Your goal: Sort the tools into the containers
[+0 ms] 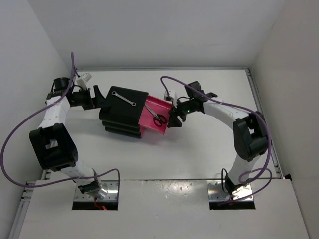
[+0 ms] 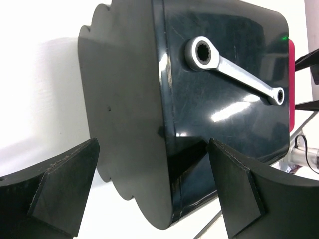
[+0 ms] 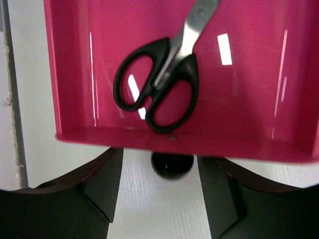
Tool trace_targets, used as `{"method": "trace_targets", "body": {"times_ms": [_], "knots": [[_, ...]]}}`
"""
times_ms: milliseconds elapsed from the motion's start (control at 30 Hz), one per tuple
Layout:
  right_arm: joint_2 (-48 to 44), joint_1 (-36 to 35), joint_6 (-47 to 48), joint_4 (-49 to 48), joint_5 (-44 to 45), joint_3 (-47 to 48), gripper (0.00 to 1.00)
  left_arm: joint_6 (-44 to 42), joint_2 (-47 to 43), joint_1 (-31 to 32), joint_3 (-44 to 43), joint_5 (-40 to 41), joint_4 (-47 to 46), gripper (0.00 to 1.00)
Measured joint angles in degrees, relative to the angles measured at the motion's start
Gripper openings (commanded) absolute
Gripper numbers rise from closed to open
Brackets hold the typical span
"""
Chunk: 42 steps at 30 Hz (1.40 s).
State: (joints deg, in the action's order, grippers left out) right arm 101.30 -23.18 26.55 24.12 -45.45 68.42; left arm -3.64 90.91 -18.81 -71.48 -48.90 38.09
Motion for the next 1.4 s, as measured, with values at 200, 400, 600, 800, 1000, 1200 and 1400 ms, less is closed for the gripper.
{"method": "trace_targets", "body": {"times_ms": [200,400,600,800,1000,1200,1400], "knots": [[1.3,-2.2,0.4,0.0,2.5,1.5,0.61,-0.3,0.6,1.1,0.0,-0.9,0.1,0.96],[2.6,-2.6,0.7,0.1,3.3,3.7,0.61,-0.3,2.2,1.7,-0.1,-3.7,0.5,0.96],[4.1,-3.5,0.7,0.4,2.7,7.9,0.61,-0.4,2.5,2.4,-0.1,-4.2,0.7,0.96],[4.5,-4.8,0.6,0.2,1.7,11.5,0.61,-0.5,2.5,2.8,0.0,-4.2,0.8,0.96],[7.0,-8.0,-0.4,-1.6,0.4,13.9,0.61,-0.5,2.5,2.9,0.0,-4.1,0.7,0.96],[10.1,-10.3,-3.3,-6.3,0.2,15.9,0.61,-0.5,2.5,2.9,0.0,-4.1,0.7,0.96],[13.0,-11.8,-10.7,-11.7,1.3,17.2,0.61,-0.7,2.5,2.9,0.0,-4.1,0.7,0.96]]}}
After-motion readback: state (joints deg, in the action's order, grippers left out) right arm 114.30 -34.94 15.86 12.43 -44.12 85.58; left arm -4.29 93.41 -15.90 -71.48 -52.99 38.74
